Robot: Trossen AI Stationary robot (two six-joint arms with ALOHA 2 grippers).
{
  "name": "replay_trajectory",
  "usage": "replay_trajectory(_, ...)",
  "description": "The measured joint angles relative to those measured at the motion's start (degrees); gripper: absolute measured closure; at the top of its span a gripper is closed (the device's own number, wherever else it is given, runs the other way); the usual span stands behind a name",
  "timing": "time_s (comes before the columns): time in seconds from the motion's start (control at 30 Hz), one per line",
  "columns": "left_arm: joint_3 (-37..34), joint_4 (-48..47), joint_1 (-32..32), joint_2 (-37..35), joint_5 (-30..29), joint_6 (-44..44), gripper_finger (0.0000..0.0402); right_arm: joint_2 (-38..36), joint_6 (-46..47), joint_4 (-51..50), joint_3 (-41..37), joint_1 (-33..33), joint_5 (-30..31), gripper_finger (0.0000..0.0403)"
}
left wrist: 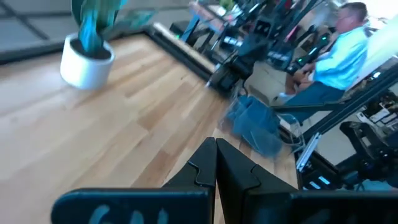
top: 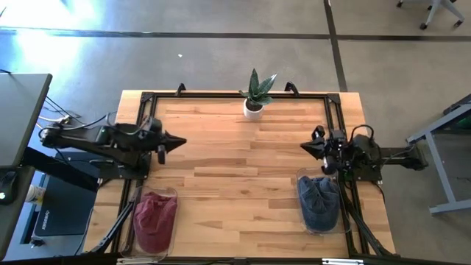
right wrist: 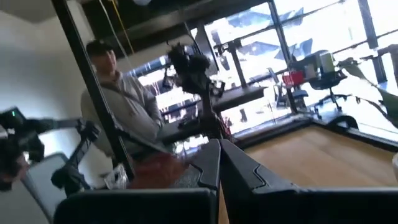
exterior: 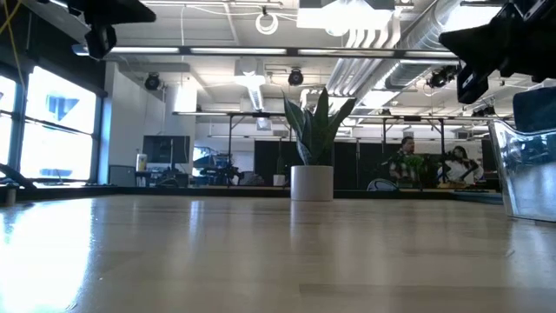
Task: Pick & Place hat
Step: Return to Home Position
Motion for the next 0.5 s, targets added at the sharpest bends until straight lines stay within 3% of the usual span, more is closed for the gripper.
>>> replay_trajectory(0.17, 0.0, -1.0, 0.0, -4.5, -0.2, 4.1, 0.0402, 0.1, -1.1, -4.9, 0.0, 0.6, -1.1, 0.0402)
replay_trajectory(0.5, 0.0, -8.8, 0.0, -10.9, -0.5, 4.3, 0.0402, 0.7, -3.5, -13.1, 0.0, 2.4, -1.8, 0.0402)
